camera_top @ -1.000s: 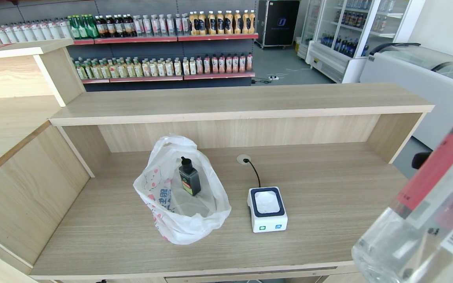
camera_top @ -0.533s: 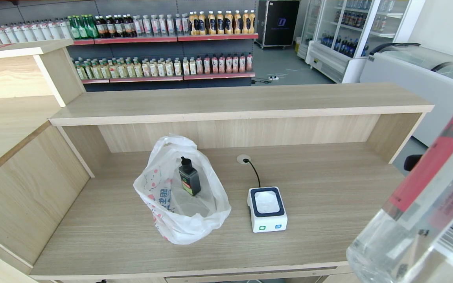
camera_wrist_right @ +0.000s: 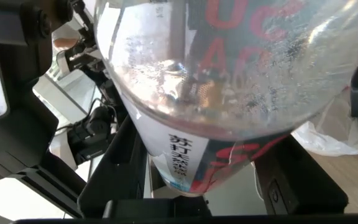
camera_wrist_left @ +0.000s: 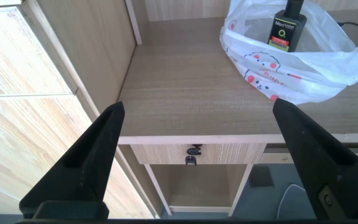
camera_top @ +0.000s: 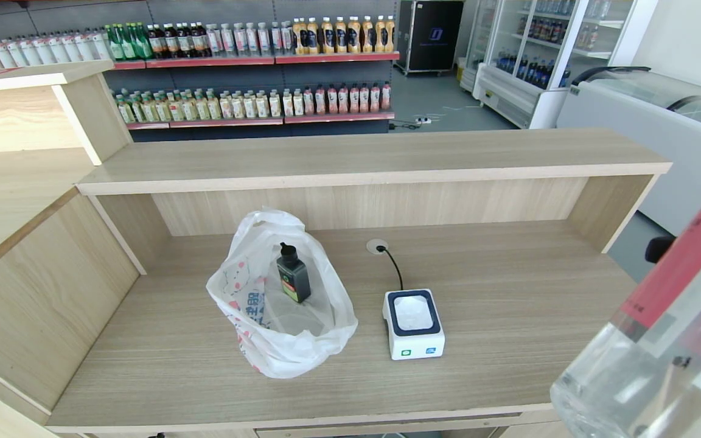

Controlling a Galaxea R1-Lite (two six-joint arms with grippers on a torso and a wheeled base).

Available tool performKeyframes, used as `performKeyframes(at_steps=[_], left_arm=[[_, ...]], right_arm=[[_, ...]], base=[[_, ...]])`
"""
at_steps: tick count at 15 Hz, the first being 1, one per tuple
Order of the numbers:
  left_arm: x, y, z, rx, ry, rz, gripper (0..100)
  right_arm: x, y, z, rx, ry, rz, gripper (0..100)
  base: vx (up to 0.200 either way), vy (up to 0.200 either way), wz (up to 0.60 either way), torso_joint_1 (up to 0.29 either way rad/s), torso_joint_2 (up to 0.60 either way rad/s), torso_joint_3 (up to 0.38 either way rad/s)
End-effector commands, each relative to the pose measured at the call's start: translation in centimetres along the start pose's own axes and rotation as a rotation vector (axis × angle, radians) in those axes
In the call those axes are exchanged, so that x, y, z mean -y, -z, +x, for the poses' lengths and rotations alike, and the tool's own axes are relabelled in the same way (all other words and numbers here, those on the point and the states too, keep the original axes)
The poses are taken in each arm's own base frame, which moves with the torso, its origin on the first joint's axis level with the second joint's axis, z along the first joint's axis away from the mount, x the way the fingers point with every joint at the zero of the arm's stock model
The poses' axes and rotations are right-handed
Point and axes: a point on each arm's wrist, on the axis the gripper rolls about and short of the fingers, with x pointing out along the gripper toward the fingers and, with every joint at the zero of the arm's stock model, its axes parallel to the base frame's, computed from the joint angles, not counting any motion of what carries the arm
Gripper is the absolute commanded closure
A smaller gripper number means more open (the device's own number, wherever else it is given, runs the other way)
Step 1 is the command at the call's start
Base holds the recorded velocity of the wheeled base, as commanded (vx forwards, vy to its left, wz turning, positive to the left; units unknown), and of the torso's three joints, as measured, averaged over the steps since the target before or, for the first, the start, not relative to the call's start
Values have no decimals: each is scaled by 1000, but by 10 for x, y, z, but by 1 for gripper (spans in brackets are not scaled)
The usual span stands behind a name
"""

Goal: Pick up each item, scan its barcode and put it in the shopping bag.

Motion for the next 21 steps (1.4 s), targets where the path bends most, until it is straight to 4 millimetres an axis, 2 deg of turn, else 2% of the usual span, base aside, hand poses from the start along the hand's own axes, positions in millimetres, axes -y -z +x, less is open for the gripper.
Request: performKeyframes(at_steps=[1,3,7,10,11,12,13,15,16,21], left_arm=[[0,0,0,-1,-1,0,0],[0,0,0,0,-1,0,0],[0,0,0,0,-1,0,0],[0,0,0,0,-1,0,0],[0,0,0,0,-1,0,0],[0,0,0,0,-1,0,0],[0,0,0,0,-1,0,0],[0,0,0,0,-1,0,0],[0,0,0,0,-1,0,0],[0,0,0,0,-1,0,0]], right_arm=[[-3,4,-5,1,0,1,100],[-4,12,-10,-13,22,16,100],[-1,10,-10,-13,46,11,100],[19,-3,-2,-9,132,-85,100],[38,-16,-4,-3,236,-182,100],[43,-20,-5,-4,262,-236,100],[59,-22,-15,-37,370,-358,100],[77,-11,-36,-123,519,-469,100],[84,4,-58,-224,638,-484,100],[96,1,-106,-242,983,-379,100]], base=[[0,0,0,0,0,0],[0,0,0,0,0,0],[0,0,0,0,0,0],[0,0,0,0,0,0],[0,0,0,0,0,0],[0,0,0,0,0,0],[0,0,0,0,0,0],[0,0,0,0,0,0],[0,0,0,0,0,0],[0,0,0,0,0,0]])
